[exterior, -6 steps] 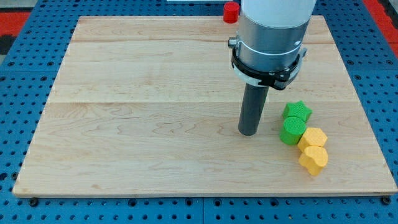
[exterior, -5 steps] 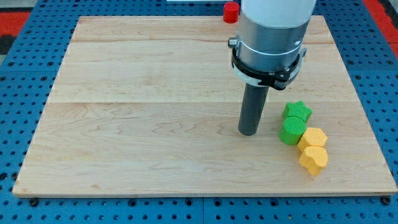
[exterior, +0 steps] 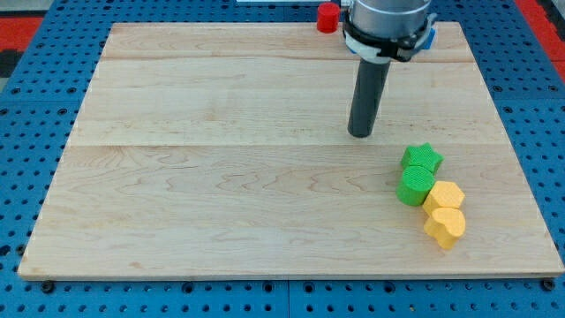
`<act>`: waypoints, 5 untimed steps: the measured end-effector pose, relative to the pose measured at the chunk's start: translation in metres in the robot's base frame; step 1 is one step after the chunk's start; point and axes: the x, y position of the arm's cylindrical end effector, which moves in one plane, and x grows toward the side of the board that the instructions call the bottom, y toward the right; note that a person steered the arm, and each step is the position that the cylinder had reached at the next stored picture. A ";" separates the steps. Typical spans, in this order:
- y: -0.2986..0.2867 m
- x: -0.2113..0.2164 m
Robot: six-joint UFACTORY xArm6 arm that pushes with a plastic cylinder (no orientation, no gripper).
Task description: Move the arm to the top right corner
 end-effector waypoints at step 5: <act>0.166 -0.111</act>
